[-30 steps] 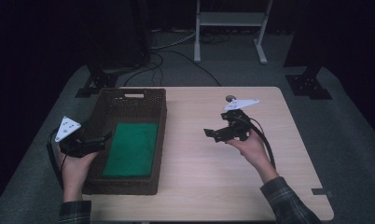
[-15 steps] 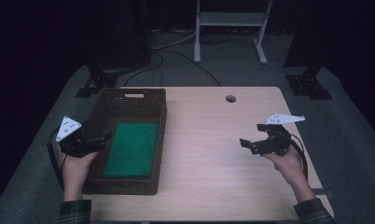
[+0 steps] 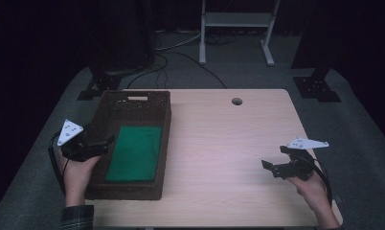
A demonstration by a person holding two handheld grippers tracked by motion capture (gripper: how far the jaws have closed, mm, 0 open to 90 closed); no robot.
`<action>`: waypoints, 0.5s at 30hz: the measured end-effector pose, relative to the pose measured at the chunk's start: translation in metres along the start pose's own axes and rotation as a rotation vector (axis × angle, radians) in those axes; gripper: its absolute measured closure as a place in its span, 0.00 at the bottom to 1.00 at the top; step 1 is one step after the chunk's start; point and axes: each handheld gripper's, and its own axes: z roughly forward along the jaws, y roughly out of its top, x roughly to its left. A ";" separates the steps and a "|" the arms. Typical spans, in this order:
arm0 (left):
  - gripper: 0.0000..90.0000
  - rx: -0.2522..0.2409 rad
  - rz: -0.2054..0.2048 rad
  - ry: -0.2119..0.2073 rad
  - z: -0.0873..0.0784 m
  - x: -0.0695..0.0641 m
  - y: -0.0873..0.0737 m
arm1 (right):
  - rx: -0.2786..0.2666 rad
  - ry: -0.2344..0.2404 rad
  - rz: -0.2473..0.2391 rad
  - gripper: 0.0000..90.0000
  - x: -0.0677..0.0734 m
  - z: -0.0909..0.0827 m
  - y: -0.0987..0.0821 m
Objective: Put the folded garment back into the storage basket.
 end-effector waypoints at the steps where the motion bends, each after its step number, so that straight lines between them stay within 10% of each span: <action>1: 0.02 0.000 0.000 0.000 0.000 0.000 0.000 | 0.007 -0.007 0.005 0.03 -0.002 0.000 -0.005; 15: 0.02 -0.004 0.004 -0.003 0.001 -0.001 0.000 | 0.033 -0.089 0.051 0.01 -0.023 -0.008 -0.070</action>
